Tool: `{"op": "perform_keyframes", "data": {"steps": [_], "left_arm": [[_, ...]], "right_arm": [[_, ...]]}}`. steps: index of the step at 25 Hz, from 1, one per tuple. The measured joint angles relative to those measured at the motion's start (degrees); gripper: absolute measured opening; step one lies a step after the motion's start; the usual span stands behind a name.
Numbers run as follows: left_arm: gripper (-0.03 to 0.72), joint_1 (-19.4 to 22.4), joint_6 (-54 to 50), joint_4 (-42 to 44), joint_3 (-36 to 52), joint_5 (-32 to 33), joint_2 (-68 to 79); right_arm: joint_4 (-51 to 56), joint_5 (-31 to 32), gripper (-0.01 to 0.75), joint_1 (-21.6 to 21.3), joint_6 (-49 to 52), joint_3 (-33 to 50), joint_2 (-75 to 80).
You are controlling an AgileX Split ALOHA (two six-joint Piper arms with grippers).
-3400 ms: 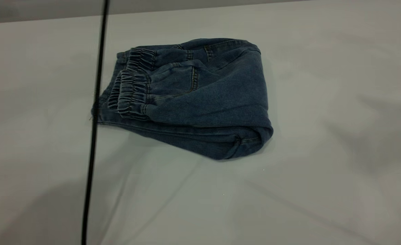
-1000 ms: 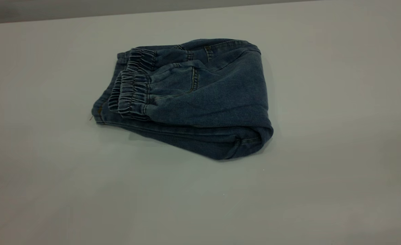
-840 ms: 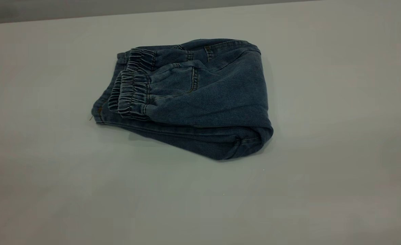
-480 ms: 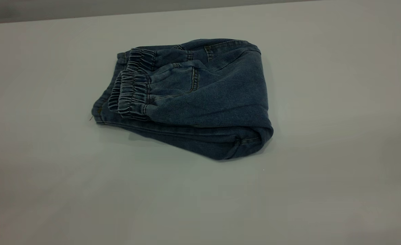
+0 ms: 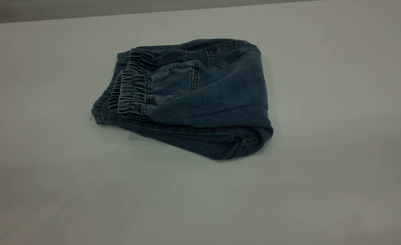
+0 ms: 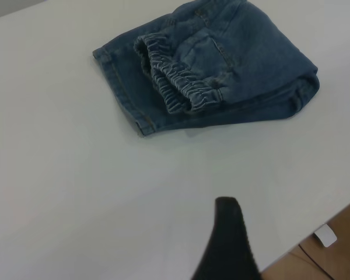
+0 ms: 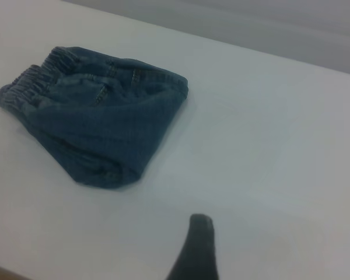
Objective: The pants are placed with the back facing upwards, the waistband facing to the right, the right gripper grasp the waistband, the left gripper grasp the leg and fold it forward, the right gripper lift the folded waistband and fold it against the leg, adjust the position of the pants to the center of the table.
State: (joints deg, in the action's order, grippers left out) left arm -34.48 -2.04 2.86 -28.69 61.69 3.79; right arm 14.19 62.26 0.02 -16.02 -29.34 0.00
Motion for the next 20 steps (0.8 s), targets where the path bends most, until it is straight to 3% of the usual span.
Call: {"op": "perform_keyframes", "data": {"steps": [13,16,20], "left_arm": [[0.504,0.8,0.0,0.0,-0.1,0.2,-0.4],[0.504,5.4,0.0,0.1,-0.1,0.2,-0.5],[0.504,14.8,0.0,0.1,-0.1,0.2,-0.5]], "right_arm": [[0.0,0.0,0.587,0.0,0.0,0.0,0.0],[0.0,0.0,0.587,0.0,0.0,0.0,0.0],[0.1,0.1,0.587,1.5,0.0,0.0,0.0]]}}
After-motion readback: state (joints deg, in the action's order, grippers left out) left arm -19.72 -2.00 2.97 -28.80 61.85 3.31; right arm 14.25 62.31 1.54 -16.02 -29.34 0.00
